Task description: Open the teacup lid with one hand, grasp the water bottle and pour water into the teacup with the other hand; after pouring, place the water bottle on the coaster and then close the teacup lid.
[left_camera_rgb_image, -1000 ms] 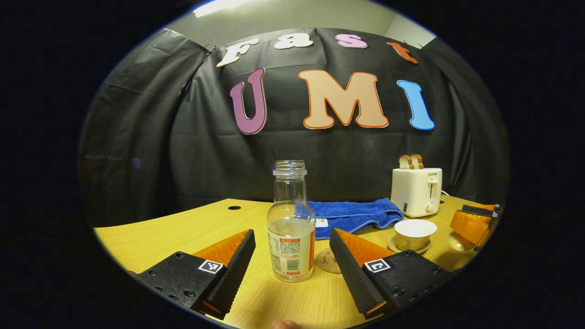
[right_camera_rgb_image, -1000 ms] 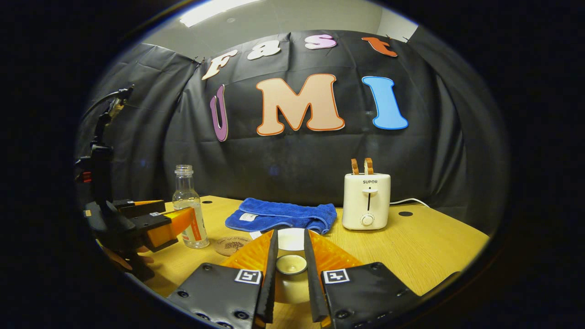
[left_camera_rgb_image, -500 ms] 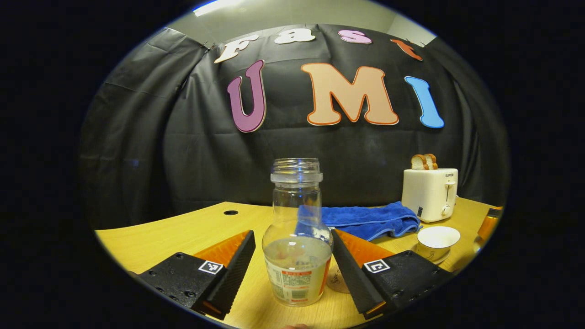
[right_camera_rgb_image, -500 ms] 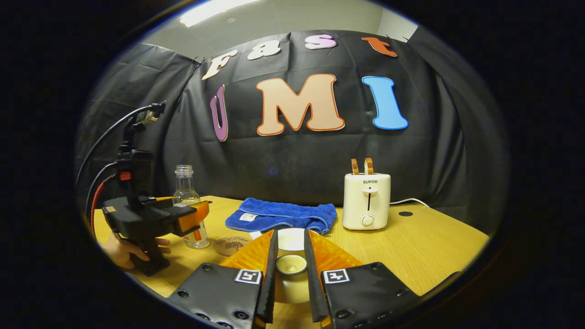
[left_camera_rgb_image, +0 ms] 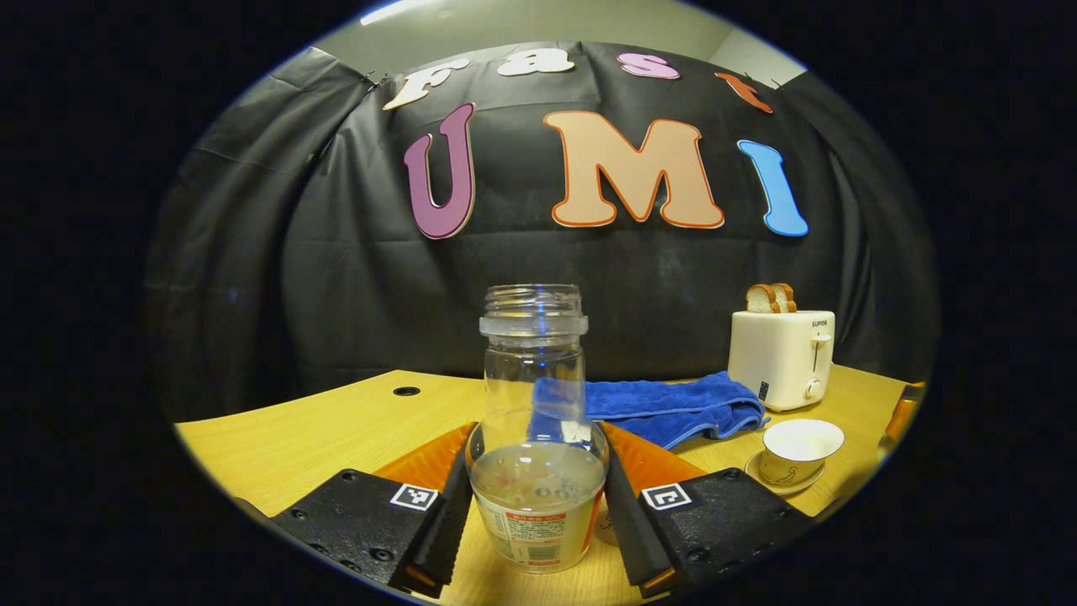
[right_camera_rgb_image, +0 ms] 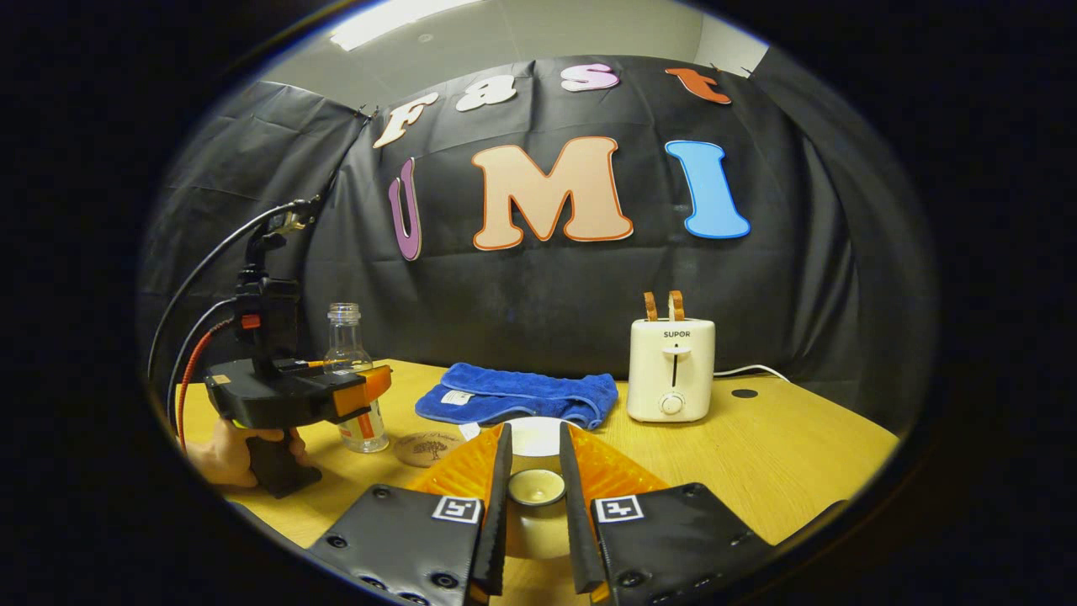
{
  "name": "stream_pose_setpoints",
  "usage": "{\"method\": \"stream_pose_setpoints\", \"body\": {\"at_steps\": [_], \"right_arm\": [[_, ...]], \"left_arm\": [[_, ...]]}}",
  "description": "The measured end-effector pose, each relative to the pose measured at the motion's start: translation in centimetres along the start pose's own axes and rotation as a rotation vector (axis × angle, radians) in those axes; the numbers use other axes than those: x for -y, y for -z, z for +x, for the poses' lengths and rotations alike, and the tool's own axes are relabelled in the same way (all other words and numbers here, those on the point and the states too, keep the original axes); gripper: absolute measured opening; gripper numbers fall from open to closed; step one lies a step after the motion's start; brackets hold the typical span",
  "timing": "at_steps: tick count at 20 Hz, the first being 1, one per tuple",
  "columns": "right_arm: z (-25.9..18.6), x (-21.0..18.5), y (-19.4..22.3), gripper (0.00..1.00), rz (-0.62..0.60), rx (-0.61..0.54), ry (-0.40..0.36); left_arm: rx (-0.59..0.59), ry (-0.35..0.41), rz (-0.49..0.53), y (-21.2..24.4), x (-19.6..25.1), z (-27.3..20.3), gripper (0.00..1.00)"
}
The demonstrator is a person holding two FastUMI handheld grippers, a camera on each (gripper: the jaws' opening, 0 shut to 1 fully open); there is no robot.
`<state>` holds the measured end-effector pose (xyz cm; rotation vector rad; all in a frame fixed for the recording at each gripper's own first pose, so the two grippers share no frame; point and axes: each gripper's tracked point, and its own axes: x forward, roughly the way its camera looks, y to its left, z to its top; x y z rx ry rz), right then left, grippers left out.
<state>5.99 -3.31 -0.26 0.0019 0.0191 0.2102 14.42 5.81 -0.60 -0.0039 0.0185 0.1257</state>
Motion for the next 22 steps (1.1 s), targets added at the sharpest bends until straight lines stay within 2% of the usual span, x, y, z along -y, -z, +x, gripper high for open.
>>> {"method": "stream_pose_setpoints", "body": {"at_steps": [2,3,8,10,15,20,22], "right_arm": [[-0.8,1.8,-0.1,0.34,-0.001,0.0,0.025],[-1.3,2.9,-0.1,0.34,-0.001,0.002,0.042],[-3.1,9.0,-0.4,0.35,-0.001,0.004,0.149],[-3.3,10.6,-0.5,0.34,-0.002,0.006,0.176],[-3.3,11.2,-0.5,0.34,-0.004,0.007,0.188],[-3.3,11.1,-0.5,0.34,-0.004,0.008,0.187],[-3.4,11.2,-0.6,0.34,-0.004,0.008,0.186]], "left_arm": [[-0.01,0.014,0.048,0.2,0.4,0.3,0.71],[-0.014,0.018,0.114,0.0,0.6,0.5,0.71],[-0.049,0.057,0.57,1.0,2.3,2.2,0.69],[-0.076,0.103,0.676,1.6,4.2,2.9,0.69],[-0.095,0.185,1.061,2.7,7.2,3.2,0.69],[-0.111,0.251,1.333,4.0,9.4,3.9,0.7],[-0.103,0.266,1.402,3.6,9.9,3.6,0.69]]}}
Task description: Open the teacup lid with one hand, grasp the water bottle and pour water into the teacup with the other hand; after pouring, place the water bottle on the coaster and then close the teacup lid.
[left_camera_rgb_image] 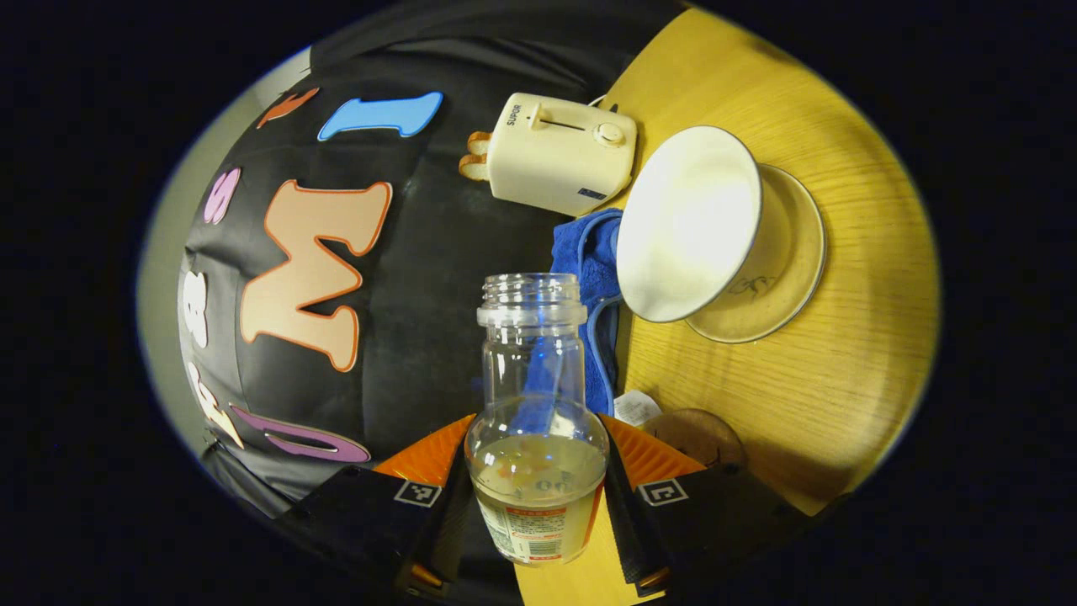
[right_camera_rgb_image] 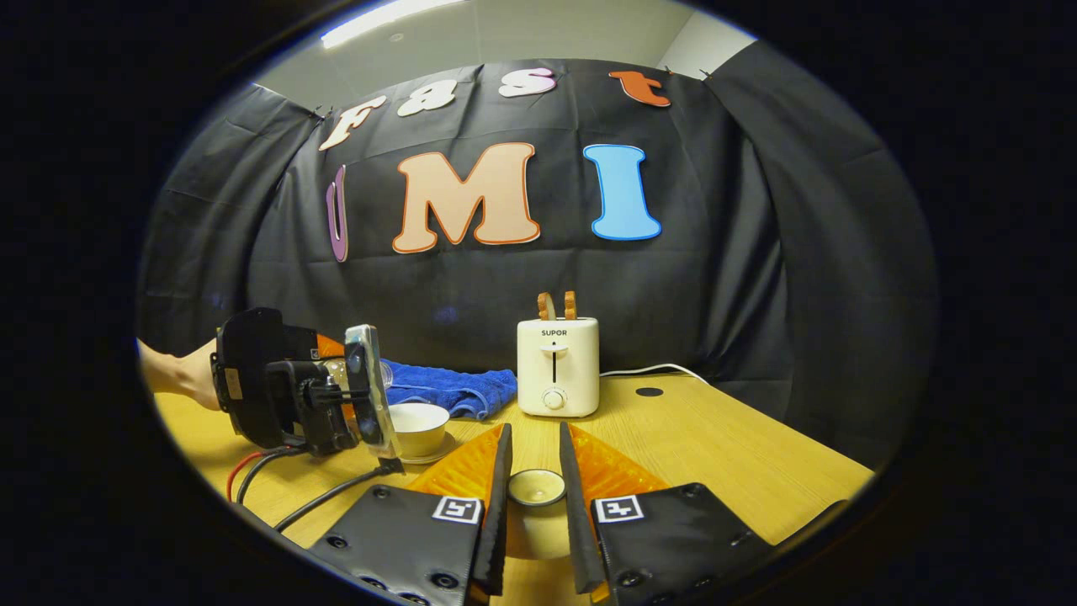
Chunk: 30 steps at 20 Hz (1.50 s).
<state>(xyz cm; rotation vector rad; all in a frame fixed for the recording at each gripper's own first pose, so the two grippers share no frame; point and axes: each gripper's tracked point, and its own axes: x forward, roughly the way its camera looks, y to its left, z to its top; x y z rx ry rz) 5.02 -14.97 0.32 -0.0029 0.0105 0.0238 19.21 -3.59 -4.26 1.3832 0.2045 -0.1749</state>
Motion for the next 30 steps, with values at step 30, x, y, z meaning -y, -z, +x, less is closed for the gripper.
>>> {"method": "stream_pose_setpoints", "body": {"at_steps": [30], "right_arm": [[0.1,0.1,0.0,0.34,0.0,0.0,-0.001]], "left_arm": [[-0.037,-0.007,0.689,-2.3,-6.1,-1.8,0.7]]}}
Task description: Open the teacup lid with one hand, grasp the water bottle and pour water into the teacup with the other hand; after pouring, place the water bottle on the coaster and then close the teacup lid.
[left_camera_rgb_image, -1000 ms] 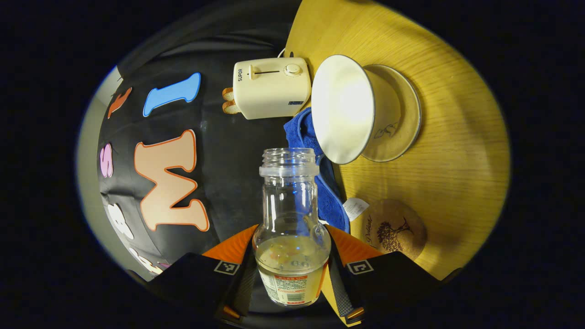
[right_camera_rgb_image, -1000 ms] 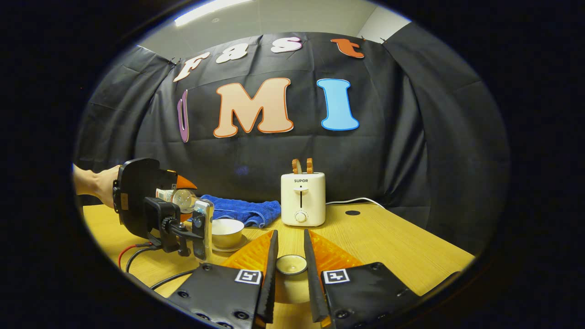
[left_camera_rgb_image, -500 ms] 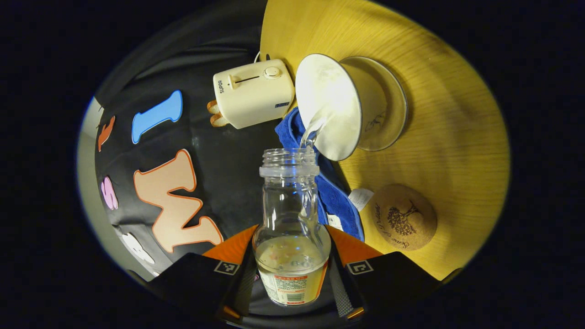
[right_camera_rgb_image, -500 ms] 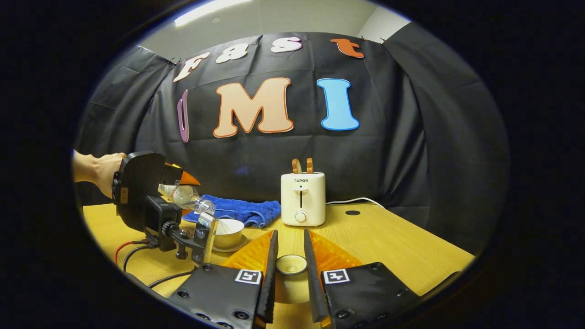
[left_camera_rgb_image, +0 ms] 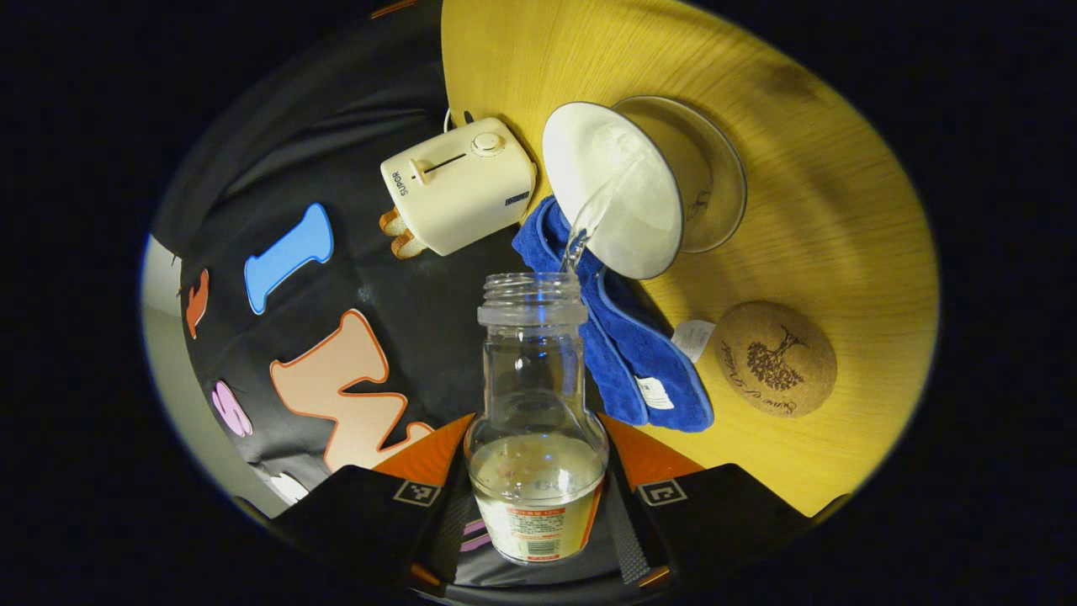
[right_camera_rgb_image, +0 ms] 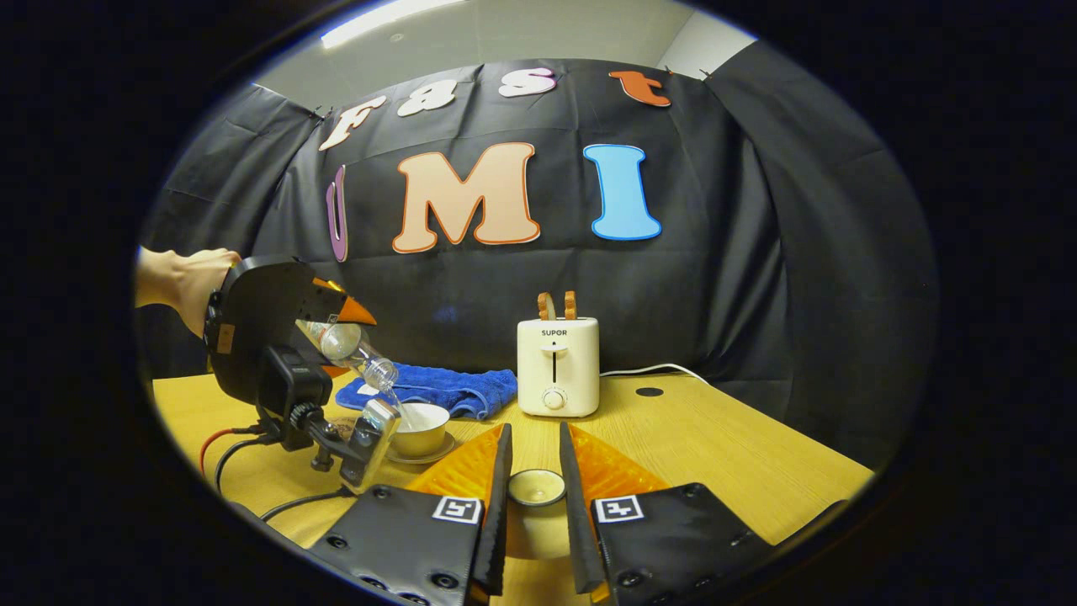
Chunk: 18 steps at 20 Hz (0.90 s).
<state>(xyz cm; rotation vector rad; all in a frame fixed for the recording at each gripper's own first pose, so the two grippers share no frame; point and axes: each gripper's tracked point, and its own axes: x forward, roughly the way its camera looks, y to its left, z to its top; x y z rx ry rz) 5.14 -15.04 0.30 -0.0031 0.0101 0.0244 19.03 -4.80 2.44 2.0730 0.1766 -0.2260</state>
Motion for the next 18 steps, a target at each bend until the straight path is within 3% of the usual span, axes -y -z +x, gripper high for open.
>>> {"method": "stream_pose_setpoints", "body": {"at_steps": [6,18], "right_arm": [[0.1,0.0,0.0,0.35,-0.001,0.001,-0.001],[0.2,0.1,0.0,0.34,-0.001,0.001,-0.002]], "left_arm": [[-0.001,-0.016,0.078,-0.2,-1.3,-0.1,0.69],[0.001,-0.014,0.094,-0.2,-1.2,0.0,0.69]]}}
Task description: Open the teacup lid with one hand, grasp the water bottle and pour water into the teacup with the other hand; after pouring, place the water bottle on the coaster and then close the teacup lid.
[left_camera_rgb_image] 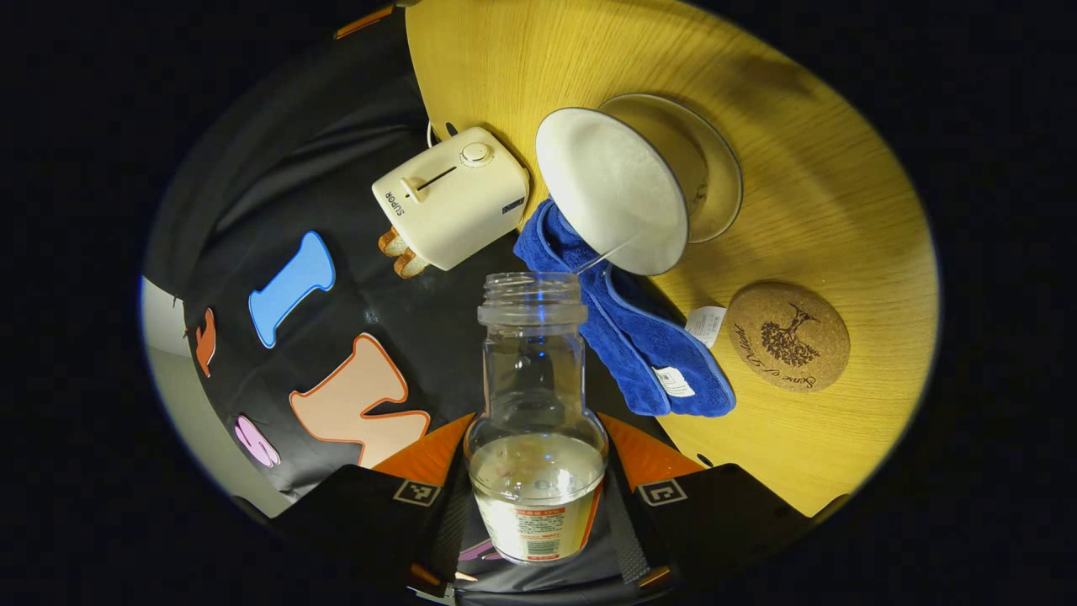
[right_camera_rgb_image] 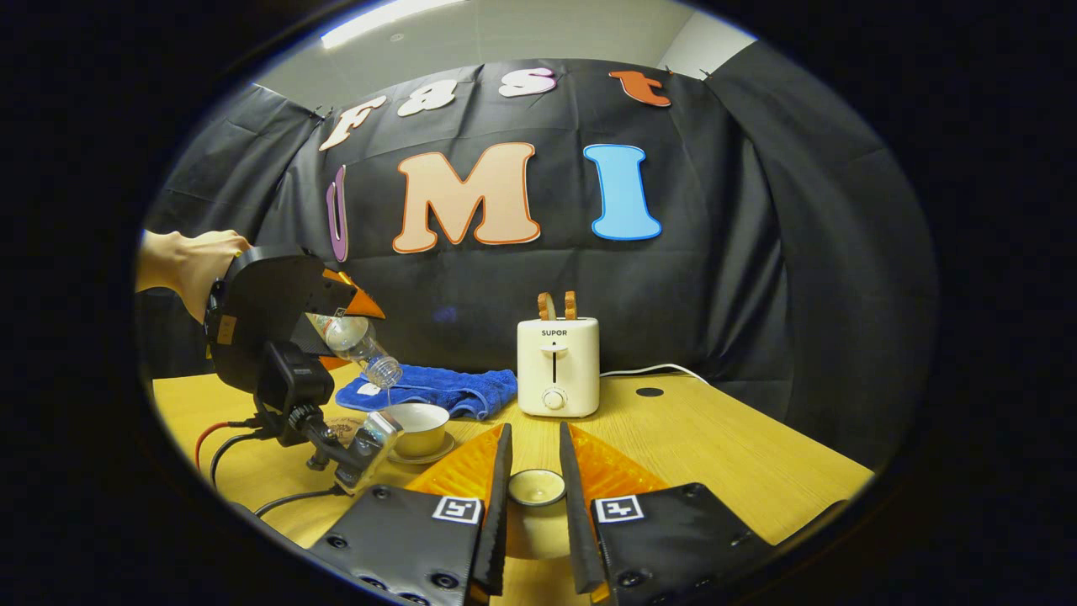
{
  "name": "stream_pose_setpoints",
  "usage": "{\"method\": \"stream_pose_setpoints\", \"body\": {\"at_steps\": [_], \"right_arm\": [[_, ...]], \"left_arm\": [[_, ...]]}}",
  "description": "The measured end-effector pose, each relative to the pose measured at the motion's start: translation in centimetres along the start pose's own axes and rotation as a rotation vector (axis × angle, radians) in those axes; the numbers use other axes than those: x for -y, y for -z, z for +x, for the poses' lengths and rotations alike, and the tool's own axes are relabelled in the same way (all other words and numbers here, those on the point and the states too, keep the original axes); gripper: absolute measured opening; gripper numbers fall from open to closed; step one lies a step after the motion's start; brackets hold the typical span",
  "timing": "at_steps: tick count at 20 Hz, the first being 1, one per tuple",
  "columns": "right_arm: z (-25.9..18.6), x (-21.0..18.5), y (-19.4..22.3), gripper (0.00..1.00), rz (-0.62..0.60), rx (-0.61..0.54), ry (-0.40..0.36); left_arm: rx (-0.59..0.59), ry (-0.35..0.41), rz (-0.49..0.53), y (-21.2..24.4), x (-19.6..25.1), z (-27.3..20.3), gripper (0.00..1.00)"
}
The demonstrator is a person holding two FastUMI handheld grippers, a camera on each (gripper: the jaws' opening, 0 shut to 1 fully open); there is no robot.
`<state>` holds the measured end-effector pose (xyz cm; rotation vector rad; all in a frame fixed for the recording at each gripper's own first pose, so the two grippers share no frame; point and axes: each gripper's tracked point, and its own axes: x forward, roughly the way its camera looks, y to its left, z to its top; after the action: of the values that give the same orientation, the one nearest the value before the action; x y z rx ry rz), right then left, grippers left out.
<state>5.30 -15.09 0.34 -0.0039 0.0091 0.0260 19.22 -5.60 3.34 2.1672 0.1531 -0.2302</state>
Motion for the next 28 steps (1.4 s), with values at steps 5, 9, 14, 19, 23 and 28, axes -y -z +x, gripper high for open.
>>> {"method": "stream_pose_setpoints", "body": {"at_steps": [5,9,14,19,23,28], "right_arm": [[0.0,0.0,0.0,0.34,0.0,0.0,0.0],[0.0,0.0,0.0,0.34,0.0,0.0,0.0],[0.0,0.0,0.0,0.34,-0.001,0.0,-0.001],[0.0,0.0,0.0,0.34,-0.002,0.001,-0.001],[0.0,0.0,0.0,0.35,-0.002,0.0,0.001],[0.0,0.0,0.0,0.35,-0.003,0.0,0.001]], "left_arm": [[0.039,0.023,-0.179,-0.6,0.9,0.2,0.69],[0.081,0.044,-0.501,-0.9,2.0,0.2,0.69],[0.17,0.008,-1.224,-0.5,1.9,-0.4,0.68],[0.257,-0.164,-1.96,1.8,-1.0,-0.4,0.68],[0.26,-0.126,-2.114,1.3,-0.5,0.4,0.68],[0.281,-0.159,-2.212,1.0,-0.4,0.9,0.68]]}}
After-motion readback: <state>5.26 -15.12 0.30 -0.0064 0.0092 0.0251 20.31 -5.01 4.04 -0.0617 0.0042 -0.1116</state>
